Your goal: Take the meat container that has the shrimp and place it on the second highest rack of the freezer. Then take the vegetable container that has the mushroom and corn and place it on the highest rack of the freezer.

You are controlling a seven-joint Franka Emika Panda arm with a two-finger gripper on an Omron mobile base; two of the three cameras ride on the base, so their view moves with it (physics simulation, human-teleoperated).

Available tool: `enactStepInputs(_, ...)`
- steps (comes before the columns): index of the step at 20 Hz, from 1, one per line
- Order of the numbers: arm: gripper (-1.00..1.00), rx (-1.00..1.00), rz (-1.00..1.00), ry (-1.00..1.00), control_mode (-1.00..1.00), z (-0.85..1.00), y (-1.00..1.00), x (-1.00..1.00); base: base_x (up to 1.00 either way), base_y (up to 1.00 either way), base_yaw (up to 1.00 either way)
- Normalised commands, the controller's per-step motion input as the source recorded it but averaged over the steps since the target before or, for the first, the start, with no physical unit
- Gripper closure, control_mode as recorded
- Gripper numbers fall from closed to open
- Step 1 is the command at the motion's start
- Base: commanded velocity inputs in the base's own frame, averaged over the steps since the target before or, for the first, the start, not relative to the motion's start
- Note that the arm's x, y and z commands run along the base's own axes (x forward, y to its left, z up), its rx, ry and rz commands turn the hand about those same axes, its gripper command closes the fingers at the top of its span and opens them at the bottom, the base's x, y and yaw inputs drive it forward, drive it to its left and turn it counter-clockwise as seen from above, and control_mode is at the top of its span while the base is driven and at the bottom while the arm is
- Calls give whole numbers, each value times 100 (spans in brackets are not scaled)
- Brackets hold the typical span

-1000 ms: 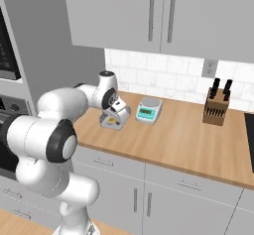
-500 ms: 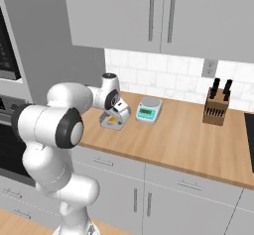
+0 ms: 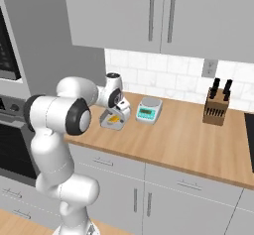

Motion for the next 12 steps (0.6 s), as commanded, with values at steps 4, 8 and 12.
enactStepInputs(4,-100,1,0,0,-100,-45,-19,0,0,0,0)
enactStepInputs(8,-100,0,0,0,-100,-49,-9,1,0,0,0)
enactStepInputs(12,-100,0,0,0,-100,-32,-2,3,0,0,0)
